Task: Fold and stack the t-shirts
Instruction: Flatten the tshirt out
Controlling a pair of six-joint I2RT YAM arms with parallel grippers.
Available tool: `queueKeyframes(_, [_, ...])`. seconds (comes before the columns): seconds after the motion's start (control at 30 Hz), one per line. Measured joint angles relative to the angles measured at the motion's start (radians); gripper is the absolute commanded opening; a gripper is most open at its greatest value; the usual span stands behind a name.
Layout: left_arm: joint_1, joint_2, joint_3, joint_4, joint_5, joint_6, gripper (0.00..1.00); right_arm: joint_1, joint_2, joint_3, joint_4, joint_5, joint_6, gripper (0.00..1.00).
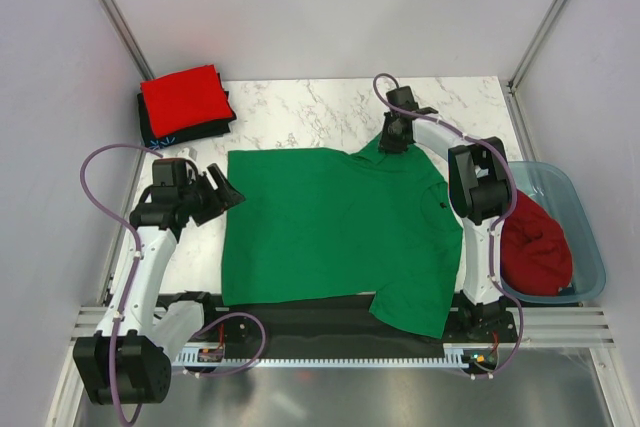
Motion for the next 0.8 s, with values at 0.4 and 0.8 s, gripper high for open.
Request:
queueKeyframes(0.4, [-0.006,0.0,0.0,0.0,0.0,0.0,0.75,0.003,0.045,0.227,-0.013,-0.085,0.06,0.03])
queueKeyframes(0.8, [-0.016,0.021,0.0,0.0,0.0,0.0,0.75,0.035,0.331,0.586,0.016,-0.236,0.1,0.94])
